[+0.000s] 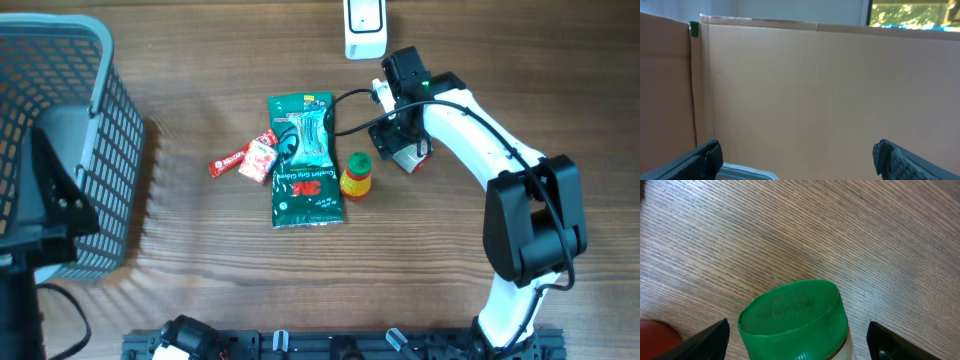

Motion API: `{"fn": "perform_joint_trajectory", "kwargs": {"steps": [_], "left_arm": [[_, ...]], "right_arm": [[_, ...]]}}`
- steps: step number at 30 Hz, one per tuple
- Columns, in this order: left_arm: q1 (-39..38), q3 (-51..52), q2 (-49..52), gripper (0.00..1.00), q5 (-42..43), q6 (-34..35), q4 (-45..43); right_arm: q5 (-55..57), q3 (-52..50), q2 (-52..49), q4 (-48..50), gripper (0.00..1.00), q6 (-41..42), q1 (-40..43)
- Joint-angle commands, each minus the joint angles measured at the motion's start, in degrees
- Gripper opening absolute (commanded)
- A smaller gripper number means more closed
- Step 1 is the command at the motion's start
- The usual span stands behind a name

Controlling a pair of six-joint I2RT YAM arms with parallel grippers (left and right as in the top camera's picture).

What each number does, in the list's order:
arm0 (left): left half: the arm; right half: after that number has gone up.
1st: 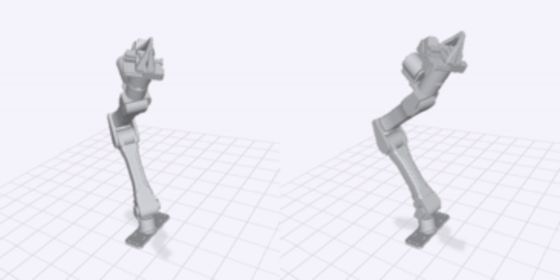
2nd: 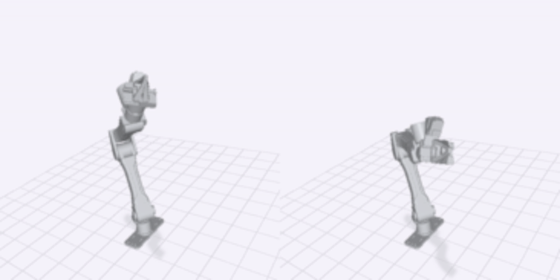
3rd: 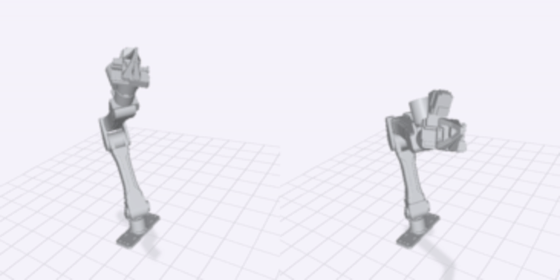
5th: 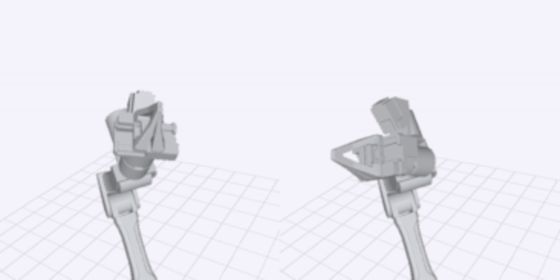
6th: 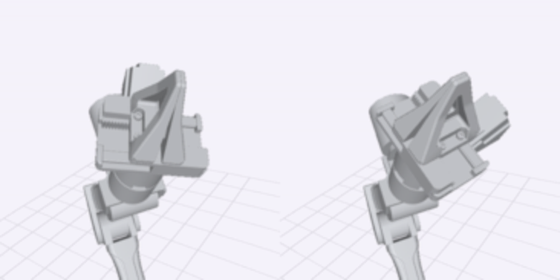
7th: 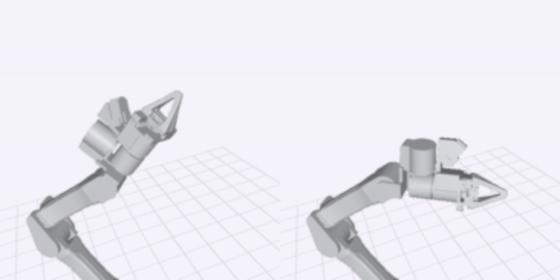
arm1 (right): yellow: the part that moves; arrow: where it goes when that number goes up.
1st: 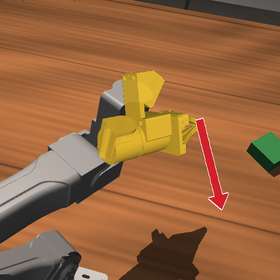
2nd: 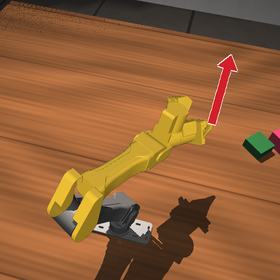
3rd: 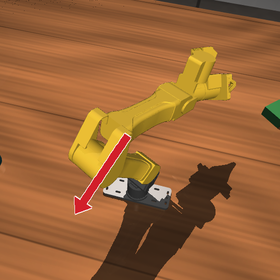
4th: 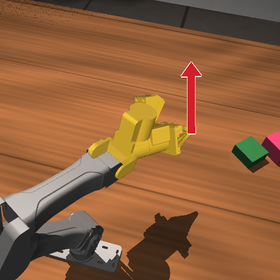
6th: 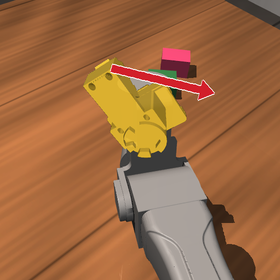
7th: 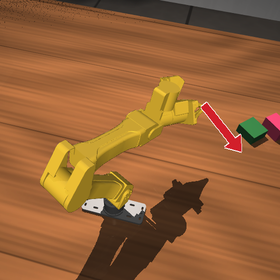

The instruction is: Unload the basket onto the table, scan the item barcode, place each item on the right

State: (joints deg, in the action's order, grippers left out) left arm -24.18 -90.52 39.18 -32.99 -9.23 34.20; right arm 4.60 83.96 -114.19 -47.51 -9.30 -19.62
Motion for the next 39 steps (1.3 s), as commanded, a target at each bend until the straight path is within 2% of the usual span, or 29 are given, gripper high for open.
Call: {"fn": "perform_joint_trajectory", "kwargs": {"steps": [1,4,6,9,13,16,22,25,29,32,34,39], "left_arm": [[0.5,0.5,1.3,1.0,-5.6,-0.9,1.2],[0.5,0.5,1.3,1.0,-6.8,-0.9,7.6],[0.5,0.5,1.3,1.0,-6.0,-0.7,15.1],[0.5,0.5,1.4,1.0,-0.6,1.1,29.5],[0.5,0.5,1.4,1.0,6.6,1.1,38.4],[0.5,0.5,1.4,1.0,6.8,1.1,41.8],[0.5,0.5,1.4,1.0,6.8,1.1,47.2],[0.5,0.5,1.4,1.0,6.8,1.1,48.5],[0.5,0.5,1.4,1.0,6.8,1.1,49.6],[0.5,0.5,1.4,1.0,6.8,1.1,49.7],[0.5,0.5,1.4,1.0,6.8,1.1,49.7],[0.5,0.5,1.4,1.0,6.8,1.1,49.7]], "right_arm": [[0.5,-0.3,-0.7,0.2,0.86,-0.4,0.0],[0.5,-0.8,-0.7,1.0,0.86,-0.3,0.0],[0.5,-1.3,-0.7,1.9,0.84,-0.2,0.0],[0.5,-2.0,-0.7,2.9,0.84,-0.2,0.0],[0.5,-2.8,-0.8,3.8,0.84,-0.2,0.0],[0.5,-3.3,-0.8,4.7,0.82,0.1,0.0],[0.5,-3.5,-0.8,4.8,0.7,0.5,0.0],[-1.0,-3.9,-0.8,4.6,0.7,0.5,0.0],[-2.3,-3.9,-2.4,4.6,0.78,1.7,0.0],[-2.3,-3.9,-3.9,4.9,0.77,2.0,0.0],[-2.3,-3.9,-4.5,5.7,0.71,2.4,0.0],[-2.0,-3.1,-4.4,7.6,0.63,5.0,0.0]]}}
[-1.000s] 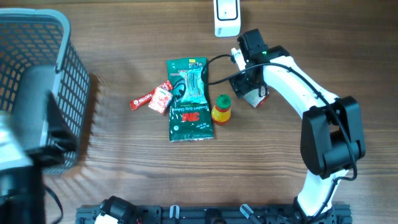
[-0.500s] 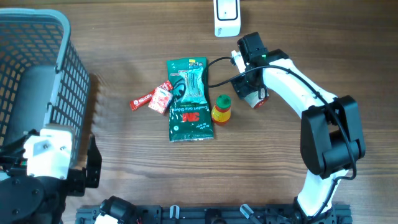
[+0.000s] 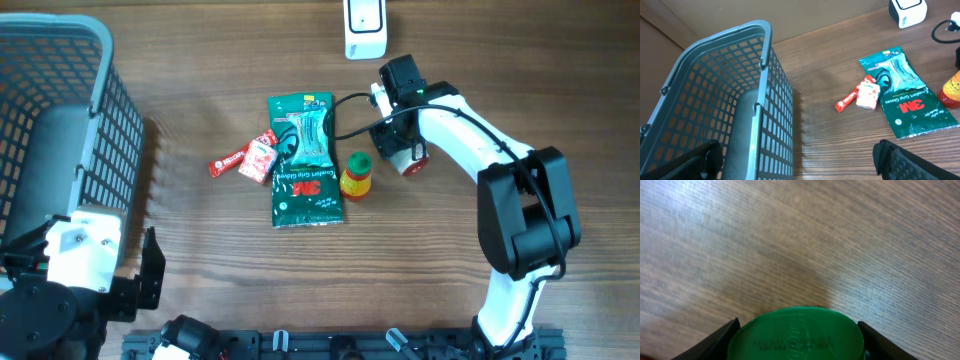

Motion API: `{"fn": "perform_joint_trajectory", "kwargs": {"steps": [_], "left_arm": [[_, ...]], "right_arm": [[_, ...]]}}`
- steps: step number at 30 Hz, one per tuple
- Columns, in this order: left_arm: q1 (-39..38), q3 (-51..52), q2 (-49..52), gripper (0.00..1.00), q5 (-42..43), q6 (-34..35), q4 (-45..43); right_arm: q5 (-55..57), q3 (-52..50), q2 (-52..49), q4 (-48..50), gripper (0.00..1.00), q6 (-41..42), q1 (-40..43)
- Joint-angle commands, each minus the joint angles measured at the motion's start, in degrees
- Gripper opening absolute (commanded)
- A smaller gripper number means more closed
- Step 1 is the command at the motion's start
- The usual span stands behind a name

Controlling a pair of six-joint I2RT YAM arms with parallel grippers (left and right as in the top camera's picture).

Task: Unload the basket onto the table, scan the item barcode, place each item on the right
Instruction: 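Lift the container and carry it toward the scanner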

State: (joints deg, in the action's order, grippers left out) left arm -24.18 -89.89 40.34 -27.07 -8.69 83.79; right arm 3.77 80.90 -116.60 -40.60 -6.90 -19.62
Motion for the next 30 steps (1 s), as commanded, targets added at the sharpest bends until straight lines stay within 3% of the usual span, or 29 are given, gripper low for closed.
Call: {"fn": "perform_joint_trajectory", "kwargs": {"steps": [1,17,23,30], "left_arm": [[0.5,-0.1,0.3,1.0,0.9,0.5,0.1],[0.5,-0.1,0.3,1.0,0.9,0.5,0.1],[0.5,-0.1,0.3,1.0,0.9,0.5,0.1],[0.5,-0.1,0.3,1.0,0.9,0.5,0.1]], "right_arm": [[-1.2,0.2,-2.0,0.8,0.62,2.8,0.0],[1.0,9.8,2.8,0.3,0.59,21.3,0.3],[8.4,9.8,9.3,-2.3,0.51,29.0,1.0],[18.7,9.7,12.7,-5.0,0.55,40.7,1.0]]}}
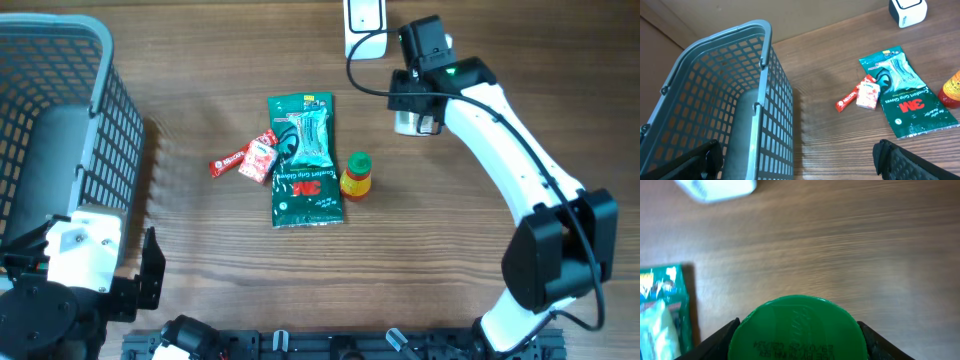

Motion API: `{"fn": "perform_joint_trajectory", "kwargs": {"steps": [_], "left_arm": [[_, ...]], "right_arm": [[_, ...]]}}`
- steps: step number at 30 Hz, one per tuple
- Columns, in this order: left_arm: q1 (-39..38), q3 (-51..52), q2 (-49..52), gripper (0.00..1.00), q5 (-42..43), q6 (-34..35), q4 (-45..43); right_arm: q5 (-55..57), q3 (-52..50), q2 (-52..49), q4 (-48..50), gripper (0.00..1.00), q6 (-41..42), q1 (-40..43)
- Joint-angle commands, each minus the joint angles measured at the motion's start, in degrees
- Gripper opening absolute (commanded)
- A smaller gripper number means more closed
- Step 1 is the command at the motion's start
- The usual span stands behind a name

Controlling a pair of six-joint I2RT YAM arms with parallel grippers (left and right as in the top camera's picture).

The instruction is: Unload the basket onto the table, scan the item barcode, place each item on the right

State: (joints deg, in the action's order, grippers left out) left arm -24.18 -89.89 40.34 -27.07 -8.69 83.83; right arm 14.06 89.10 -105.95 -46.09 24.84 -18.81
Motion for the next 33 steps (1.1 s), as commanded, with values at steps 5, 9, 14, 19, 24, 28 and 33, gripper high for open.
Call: {"fn": "perform_joint_trajectory", "kwargs": {"steps": [5,9,14,19,24,28,33], "left_arm": [[0.5,-0.1,0.3,1.0,0.9,0.5,0.0],[0.5,-0.1,0.3,1.0,0.9,0.5,0.0],[0.5,-0.1,0.3,1.0,0.9,0.5,0.0],[0.5,-0.1,0.3,1.0,0.9,0.5,0.0],[0.5,-0.1,0.3,1.0,0.9,0.5,0.0],[0.5,-0.1,0.3,1.0,0.9,0.5,0.0],[0.5,-0.1,0.3,1.0,0.9,0.5,0.0]], "right_arm": [[15.0,0.2,2.0,2.5,0.55,17.3,0.1],[18.7,-0.5,2.1,2.8,0.54,18.6,0.1],[23.7,-0.5,3.0,7.0,0.51,13.9,-0.6],[32.3,-2.3,3.0,11.4,0.52,12.9,-1.7],[36.4,-9.9,3.0,15.8,0.53,16.8,-2.0],[36.5,-19.6,3.0,24.9,0.56,17.7,-2.0],[37.8,-28.9,3.0,36.0,0.56,17.1,-2.0]]}}
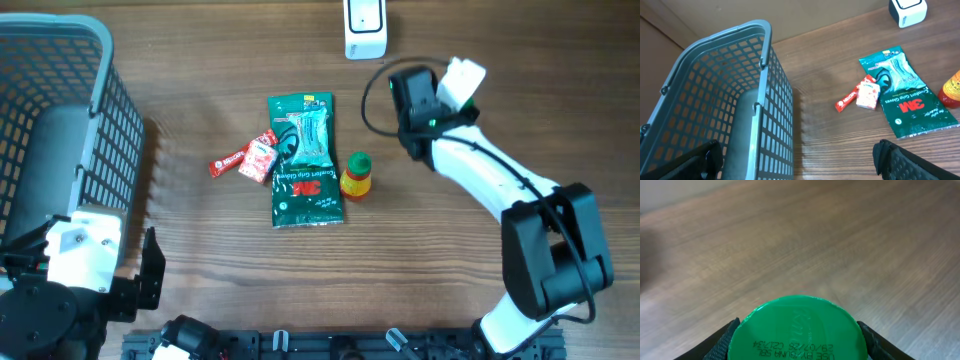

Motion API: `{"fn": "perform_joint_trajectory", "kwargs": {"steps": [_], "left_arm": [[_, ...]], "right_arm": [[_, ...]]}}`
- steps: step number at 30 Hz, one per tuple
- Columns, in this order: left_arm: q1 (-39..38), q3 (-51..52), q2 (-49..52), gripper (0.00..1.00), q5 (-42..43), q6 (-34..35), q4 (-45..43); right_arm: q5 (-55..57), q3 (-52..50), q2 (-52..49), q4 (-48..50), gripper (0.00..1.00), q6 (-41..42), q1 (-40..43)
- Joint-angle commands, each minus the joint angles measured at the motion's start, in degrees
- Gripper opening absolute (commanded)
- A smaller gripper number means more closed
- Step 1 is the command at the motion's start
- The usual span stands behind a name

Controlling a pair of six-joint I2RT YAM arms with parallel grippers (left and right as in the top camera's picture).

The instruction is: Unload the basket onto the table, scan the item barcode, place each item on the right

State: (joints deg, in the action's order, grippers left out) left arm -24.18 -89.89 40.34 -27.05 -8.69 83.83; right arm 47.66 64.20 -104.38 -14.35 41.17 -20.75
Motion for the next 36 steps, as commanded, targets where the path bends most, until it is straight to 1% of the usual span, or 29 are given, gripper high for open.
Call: {"fn": "perform_joint_trajectory", "kwargs": {"steps": [1,3,7,9,12,13,16,17,23,25,27,28,30,31,34,36], "left_arm": [[0.5,-0.1,0.3,1.0,0.9,0.5,0.0],[0.5,-0.1,0.3,1.0,0.9,0.5,0.0],[0.5,-0.1,0.3,1.0,0.9,0.5,0.0],[0.5,-0.1,0.3,1.0,0.9,0.5,0.0],[0.5,-0.1,0.3,1.0,0.9,0.5,0.0],[0.5,-0.1,0.3,1.0,0.9,0.5,0.0],[0.5,-0.1,0.3,1.0,0.9,0.5,0.0],[0.5,-0.1,0.3,1.0,0.9,0.5,0.0],[0.5,-0.1,0.3,1.0,0.9,0.5,0.0],[0.5,-0.1,0.3,1.0,0.9,0.5,0.0],[0.5,-0.1,0.3,1.0,0.9,0.5,0.0],[0.5,-0.1,0.3,1.0,0.9,0.5,0.0],[0.5,-0.1,0.3,1.0,0.9,0.5,0.0],[0.5,-0.1,0.3,1.0,0.9,0.5,0.0],[0.5,-0.1,0.3,1.0,0.9,0.5,0.0],[0.5,-0.1,0.3,1.0,0.9,0.5,0.0]], "right_arm": [[5.1,-5.1,1.4,6.1,0.57,0.8,-0.1],[6.2,-6.6,1.4,8.6,0.56,0.7,-0.1],[8.1,-6.9,1.2,9.4,0.57,0.5,-0.1],[8.1,-6.9,0.6,9.8,0.6,-0.5,-0.1],[9.6,-6.9,-1.4,10.3,0.61,-0.7,-0.1],[10.8,-6.9,-2.2,10.5,0.63,-0.7,-0.1],[11.3,-6.9,-3.3,10.5,0.75,-0.6,-0.1],[11.3,-6.9,-3.5,10.5,0.77,-0.6,-0.1],[10.8,-6.9,-3.5,10.0,0.8,-0.7,-1.9],[11.1,-6.9,-3.4,10.0,0.86,-0.8,-2.6],[11.0,-6.9,-3.4,10.3,0.97,-2.2,-3.5],[10.6,-6.9,-3.4,10.3,1.0,-2.2,-3.8],[6.7,-6.8,-3.1,10.1,1.0,-2.4,-3.8],[2.4,-6.6,-2.4,8.9,1.0,-3.3,-3.6],[-8.1,-4.7,1.2,2.7,1.0,-3.7,-2.2],[-12.6,-2.9,5.5,-2.6,1.0,-4.5,-0.7]]}}
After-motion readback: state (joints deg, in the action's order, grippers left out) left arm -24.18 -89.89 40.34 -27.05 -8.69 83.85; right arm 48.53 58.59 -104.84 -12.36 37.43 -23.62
